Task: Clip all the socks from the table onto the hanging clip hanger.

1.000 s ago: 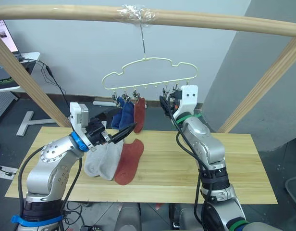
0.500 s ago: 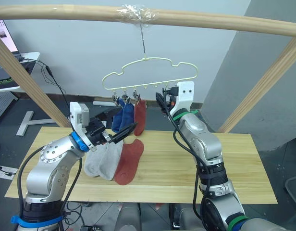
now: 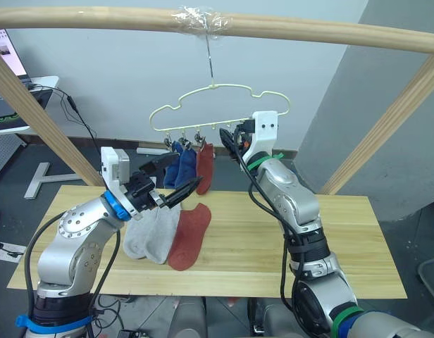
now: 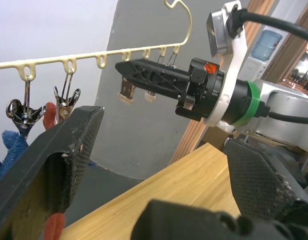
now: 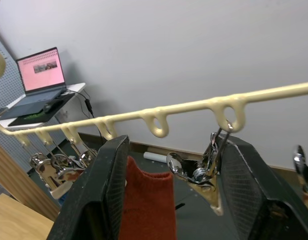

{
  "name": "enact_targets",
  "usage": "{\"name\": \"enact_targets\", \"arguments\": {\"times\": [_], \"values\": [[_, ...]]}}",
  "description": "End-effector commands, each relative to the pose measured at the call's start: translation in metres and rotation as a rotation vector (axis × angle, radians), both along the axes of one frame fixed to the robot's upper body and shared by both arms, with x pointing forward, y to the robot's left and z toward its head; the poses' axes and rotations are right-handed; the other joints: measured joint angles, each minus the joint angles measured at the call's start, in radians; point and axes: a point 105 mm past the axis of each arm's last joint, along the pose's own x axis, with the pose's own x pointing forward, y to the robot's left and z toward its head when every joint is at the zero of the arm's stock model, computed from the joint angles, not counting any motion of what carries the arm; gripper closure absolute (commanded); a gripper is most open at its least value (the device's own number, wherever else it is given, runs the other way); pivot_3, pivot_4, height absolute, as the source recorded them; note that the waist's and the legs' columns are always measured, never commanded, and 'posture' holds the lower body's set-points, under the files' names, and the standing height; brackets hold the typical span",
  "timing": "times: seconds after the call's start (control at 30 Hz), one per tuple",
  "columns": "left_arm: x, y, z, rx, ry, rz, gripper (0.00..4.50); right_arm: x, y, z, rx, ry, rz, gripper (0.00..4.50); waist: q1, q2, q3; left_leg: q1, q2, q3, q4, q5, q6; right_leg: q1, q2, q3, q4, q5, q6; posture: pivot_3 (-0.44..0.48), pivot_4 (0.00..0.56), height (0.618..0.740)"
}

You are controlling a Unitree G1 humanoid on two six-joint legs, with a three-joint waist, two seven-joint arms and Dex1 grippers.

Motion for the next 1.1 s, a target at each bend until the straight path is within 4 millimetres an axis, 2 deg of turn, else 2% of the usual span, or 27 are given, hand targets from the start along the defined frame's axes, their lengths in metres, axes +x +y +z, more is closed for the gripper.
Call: {"name": "enact_targets", "arguments": {"times": [0.03,0.57,0.67,0.83,0.87,1.1], "values": [[-0.005,-0.003,0.014,0.002,-0.072,-0.015,0.00,-0.010,0.024,0.027,0.063,-0.069,0.072,1.78,0.000,0.000,0.000,0.000,0.000,0.000,0.000,0.000,0.000,0.000,0.000,0.000,0.000,0.000,0.000,0.287,0.179,0.740],[-0.007,-0.004,0.016,-0.008,-0.083,-0.028,0.00,-0.005,0.016,0.022,0.050,-0.060,0.044,1.78,0.009,0.000,0.000,0.000,0.000,0.000,0.000,0.000,0.000,0.000,0.000,0.000,0.000,0.000,0.000,0.290,0.178,0.740],[-0.007,-0.005,0.017,-0.010,-0.083,-0.028,0.00,-0.003,0.013,0.021,0.053,-0.057,0.031,2.39,0.012,0.000,0.000,0.000,0.000,0.000,0.000,0.000,0.000,0.000,0.000,0.000,0.000,0.000,0.000,0.291,0.175,0.740],[-0.008,-0.006,0.016,-0.013,-0.081,-0.029,0.00,-0.001,0.009,0.021,0.053,-0.057,0.012,4.17,0.016,0.000,0.000,0.000,0.000,0.000,0.000,0.000,0.000,0.000,0.000,0.000,0.000,0.000,0.000,0.291,0.175,0.740],[-0.008,-0.007,0.016,-0.015,-0.079,-0.029,0.00,0.000,0.007,0.021,0.054,-0.057,0.006,4.28,0.017,0.000,0.000,0.000,0.000,0.000,0.000,0.000,0.000,0.000,0.000,0.000,0.000,0.000,0.000,0.291,0.175,0.740],[-0.006,-0.007,0.008,0.021,-0.067,-0.006,0.00,0.001,-0.005,0.015,0.035,-0.046,-0.018,4.28,0.017,0.001,0.001,0.000,0.000,0.000,0.000,0.000,0.000,0.000,0.000,0.000,-0.001,0.000,0.000,0.277,0.183,0.740]]}}
